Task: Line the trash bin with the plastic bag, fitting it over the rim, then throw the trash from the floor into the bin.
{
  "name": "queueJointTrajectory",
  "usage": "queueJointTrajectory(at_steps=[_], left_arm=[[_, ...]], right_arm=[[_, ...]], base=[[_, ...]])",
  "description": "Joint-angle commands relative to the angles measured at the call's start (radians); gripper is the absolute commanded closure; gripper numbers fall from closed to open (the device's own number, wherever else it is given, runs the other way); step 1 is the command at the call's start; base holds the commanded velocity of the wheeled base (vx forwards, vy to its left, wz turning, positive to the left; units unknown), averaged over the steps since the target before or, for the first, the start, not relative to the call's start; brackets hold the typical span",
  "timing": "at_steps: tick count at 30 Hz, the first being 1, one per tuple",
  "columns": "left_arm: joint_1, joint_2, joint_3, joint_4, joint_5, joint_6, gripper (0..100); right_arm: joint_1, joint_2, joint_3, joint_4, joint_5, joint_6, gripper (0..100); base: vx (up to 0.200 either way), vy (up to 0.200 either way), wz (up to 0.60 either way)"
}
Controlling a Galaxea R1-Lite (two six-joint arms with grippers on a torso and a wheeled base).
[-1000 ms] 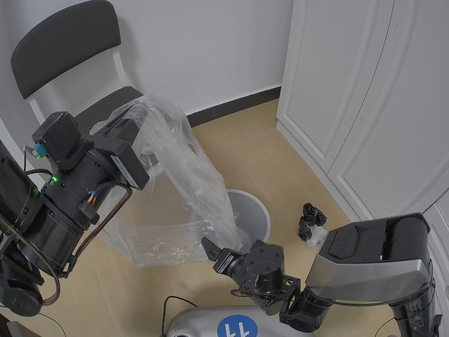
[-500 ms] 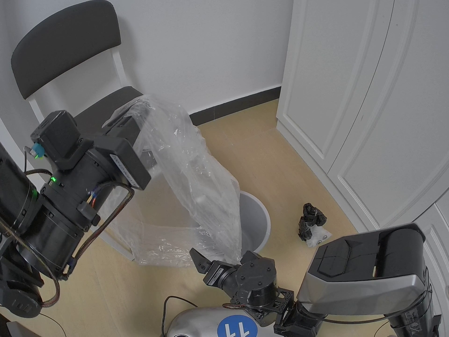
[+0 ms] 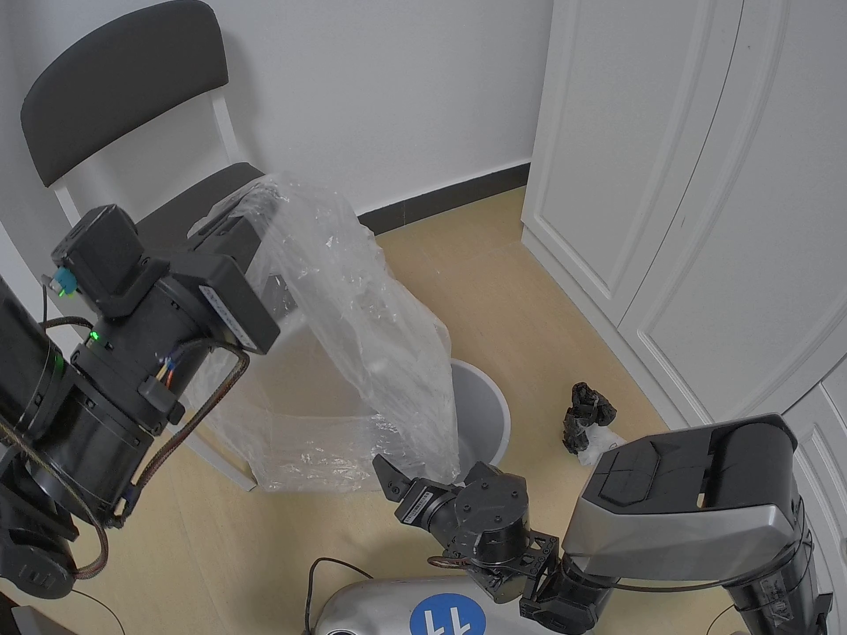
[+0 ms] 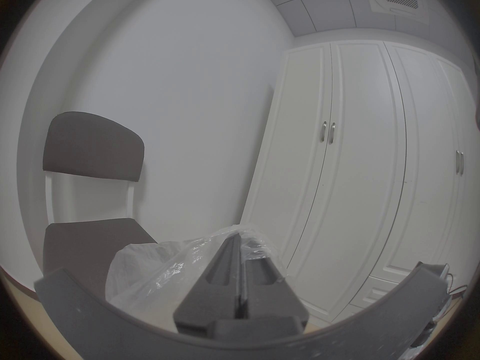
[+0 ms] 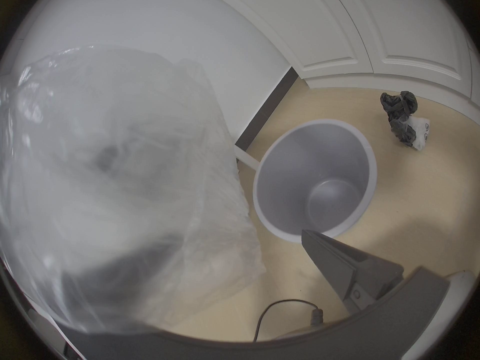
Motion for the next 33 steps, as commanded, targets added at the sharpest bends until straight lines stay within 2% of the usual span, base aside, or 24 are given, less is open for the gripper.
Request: queueJointTrajectory(at_steps=[1, 12, 13, 17, 23, 26, 29, 30, 33], left_arm=[[0.001, -0.012, -0.002, 0.001, 0.001, 0.0, 100], [-0.003, -0.002, 0.006, -0.001, -0.001, 0.0, 100], [-0.003, -0.002, 0.006, -0.001, -0.001, 0.0, 100], [-0.001, -0.007, 0.005, -0.001, -0.001, 0.0, 100], [0.005, -0.006, 0.003, 0.001, 0.001, 0.0, 100], [0.025, 0.001, 0.006, 0.018, 0.004, 0.0, 100], [0.054, -0.006, 0.009, 0.091, 0.002, 0.0, 100], [0.067, -0.012, 0.017, 0.151, 0.002, -0.002, 100], [0.085, -0.016, 0.031, 0.234, 0.002, 0.0, 100]], right_arm=[[-0.005, 0.007, 0.003, -0.011, -0.006, -0.007, 0], [-0.023, 0.014, -0.038, -0.012, -0.012, -0.033, 0], [-0.023, 0.014, -0.036, -0.012, -0.012, -0.033, 100], [-0.025, 0.004, -0.029, -0.023, -0.012, -0.046, 100], [-0.036, -0.065, 0.06, -0.087, 0.003, -0.143, 100], [-0.046, -0.18, 0.157, -0.12, 0.051, -0.277, 100], [-0.076, -0.29, 0.229, -0.12, 0.092, -0.389, 100], [-0.096, -0.37, 0.28, -0.058, 0.12, -0.462, 100], [-0.131, -0.583, 0.358, 0.167, 0.175, -0.548, 100]], base=[[0.0, 0.0, 0.0], [0.0, 0.0, 0.0], [0.0, 0.0, 0.0], [0.0, 0.0, 0.0], [0.0, 0.0, 0.0], [0.0, 0.0, 0.0], [0.0, 0.0, 0.0], [0.0, 0.0, 0.0], [0.0, 0.0, 0.0]])
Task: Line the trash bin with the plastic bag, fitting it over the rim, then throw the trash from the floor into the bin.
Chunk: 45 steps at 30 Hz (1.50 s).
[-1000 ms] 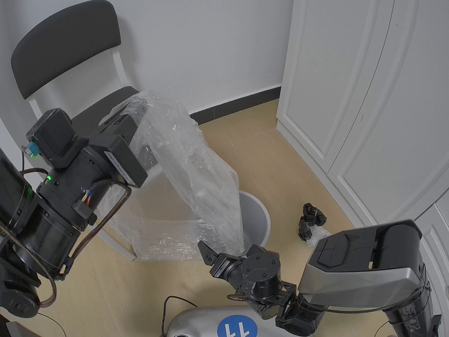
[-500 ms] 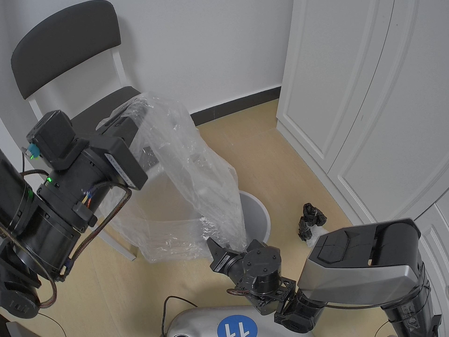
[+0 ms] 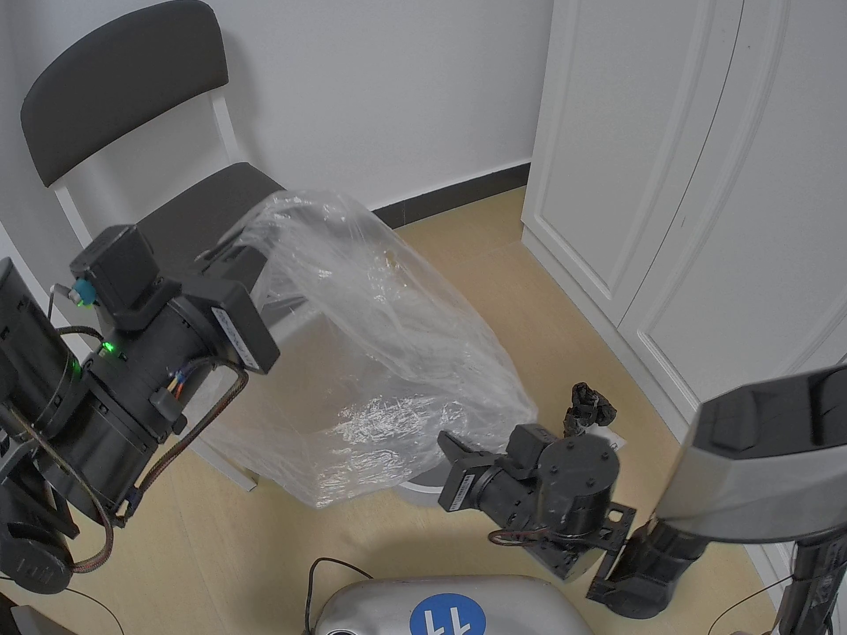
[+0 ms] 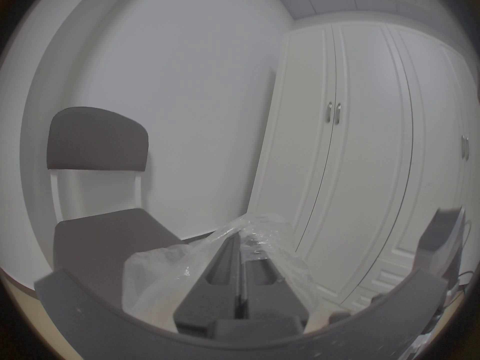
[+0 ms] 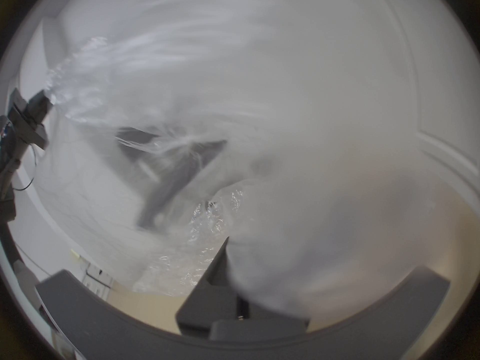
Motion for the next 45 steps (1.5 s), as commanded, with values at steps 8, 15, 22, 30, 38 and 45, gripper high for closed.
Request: queueJointTrajectory(at_steps=[8, 15, 22, 30, 38, 45], left_arm=[[0.052, -0.07, 0.046, 0.338, 0.001, 0.016, 100], [0.054, -0.082, 0.041, 0.416, 0.0, 0.014, 100], [0.052, -0.109, 0.048, 0.416, 0.001, 0.016, 100], [0.054, -0.119, 0.04, 0.414, 0.0, 0.017, 100], [0.054, -0.171, 0.04, 0.425, -0.007, 0.028, 100], [0.054, -0.168, 0.045, 0.431, -0.007, 0.028, 100]], right_arm=[[-0.124, -0.776, 0.105, 0.852, 0.187, -0.179, 100], [-0.137, -0.816, 0.105, 0.923, 0.191, -0.235, 100], [-0.113, -0.902, 0.181, 0.924, 0.144, -0.287, 100], [-0.11, -0.945, 0.178, 0.929, 0.13, -0.342, 100], [-0.094, -0.949, 0.198, 0.924, 0.121, -0.38, 100], [-0.102, -0.962, 0.207, 0.929, 0.038, -0.445, 100]], base=[[0.0, 0.0, 0.0], [0.0, 0.0, 0.0], [0.0, 0.0, 0.0], [0.0, 0.0, 0.0], [0.0, 0.0, 0.0], [0.0, 0.0, 0.0]])
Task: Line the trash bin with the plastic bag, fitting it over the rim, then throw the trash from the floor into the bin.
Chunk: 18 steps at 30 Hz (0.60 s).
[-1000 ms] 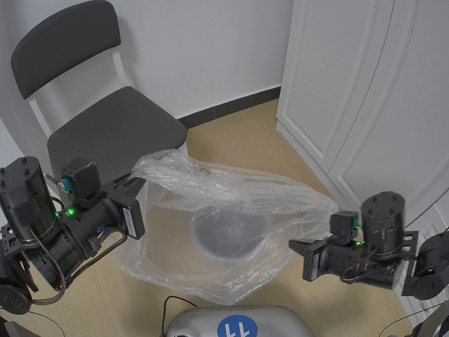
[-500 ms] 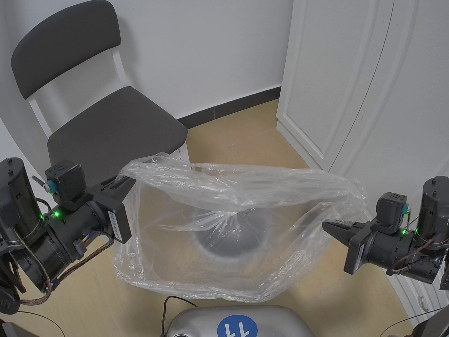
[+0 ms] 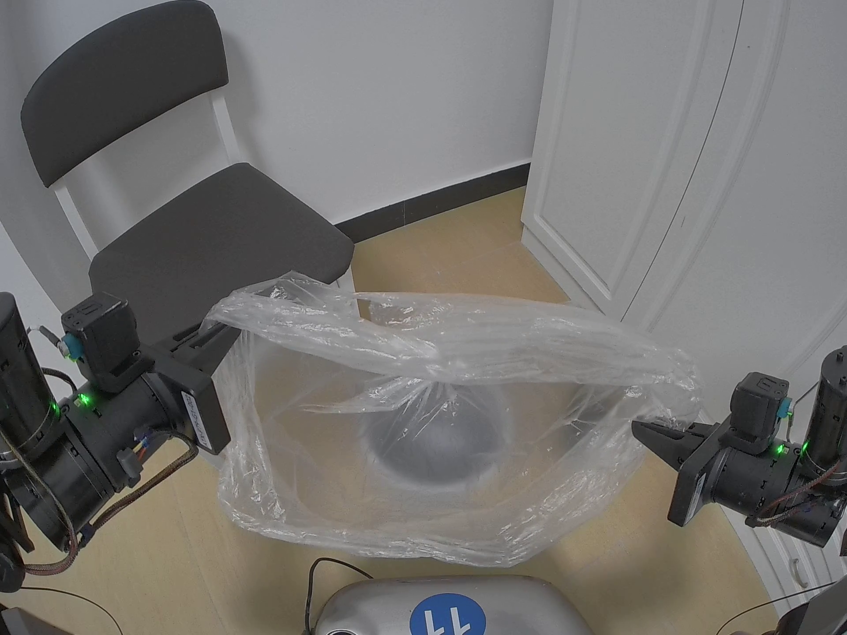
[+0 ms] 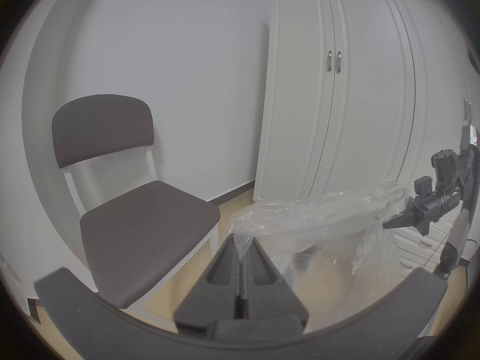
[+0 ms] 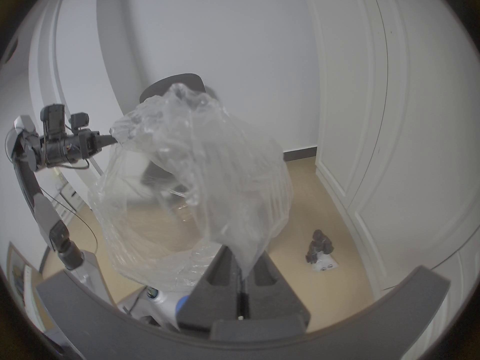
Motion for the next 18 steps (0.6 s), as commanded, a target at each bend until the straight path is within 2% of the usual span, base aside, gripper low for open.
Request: queueJointTrajectory(at_steps=[1, 4, 12, 18], left_arm=[[0.0, 0.0, 0.005, 0.001, 0.001, 0.001, 100], [0.011, 0.009, 0.005, 0.009, 0.003, 0.004, 100], [0.067, 0.04, 0.014, 0.018, 0.008, 0.05, 100], [0.069, 0.051, 0.028, 0.018, 0.006, 0.053, 100]], right_arm=[[-0.017, -0.014, 0.014, 0.0, -0.027, -0.063, 100], [-0.052, -0.028, 0.027, 0.0, -0.057, -0.138, 100], [-0.139, -0.039, 0.06, -0.003, -0.088, -0.251, 100], [-0.153, -0.04, 0.073, -0.004, -0.09, -0.281, 100]], base=[[0.0, 0.0, 0.0], [0.0, 0.0, 0.0], [0.0, 0.0, 0.0], [0.0, 0.0, 0.0]])
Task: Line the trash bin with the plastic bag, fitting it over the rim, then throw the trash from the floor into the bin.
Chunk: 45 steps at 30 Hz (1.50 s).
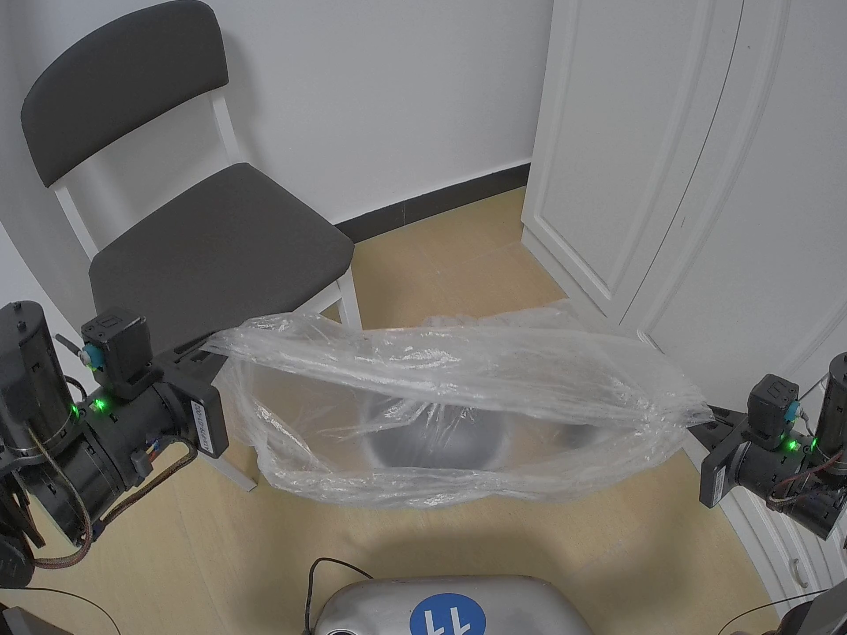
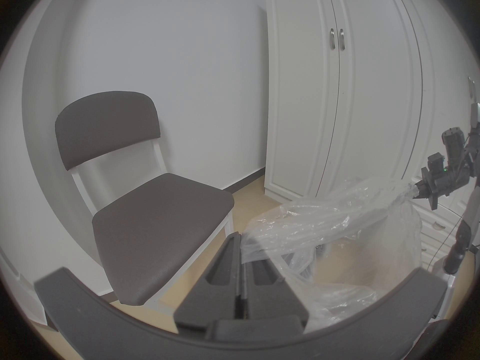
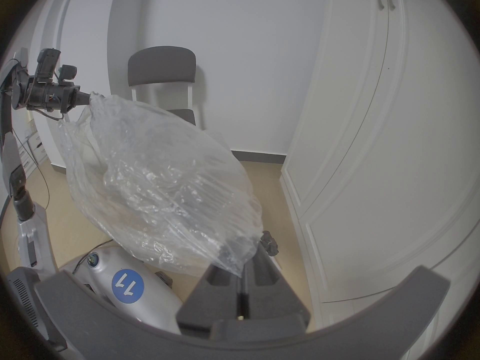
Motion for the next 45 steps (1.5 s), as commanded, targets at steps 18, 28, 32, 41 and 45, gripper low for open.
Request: queueJointTrajectory(at_steps=[18, 28, 32, 41, 45], left_arm=[[0.081, 0.043, 0.007, 0.0, -0.004, 0.013, 100], [0.088, 0.04, 0.007, 0.0, -0.004, 0.013, 100], [0.107, 0.04, 0.007, 0.0, -0.004, 0.014, 100], [0.121, 0.041, 0.007, 0.0, -0.006, 0.014, 100], [0.127, 0.044, 0.007, 0.0, -0.006, 0.016, 100]], right_arm=[[-0.064, 0.002, 0.029, 0.001, 0.0, -0.035, 100], [-0.112, 0.0, 0.057, 0.001, 0.009, -0.09, 100], [-0.113, 0.002, 0.065, 0.001, 0.009, -0.092, 100], [-0.149, 0.0, 0.072, 0.001, 0.012, -0.127, 100], [-0.155, 0.002, 0.072, 0.001, 0.012, -0.127, 100]], base=[[0.0, 0.0, 0.0], [0.0, 0.0, 0.0], [0.0, 0.0, 0.0], [0.0, 0.0, 0.0], [0.0, 0.0, 0.0]])
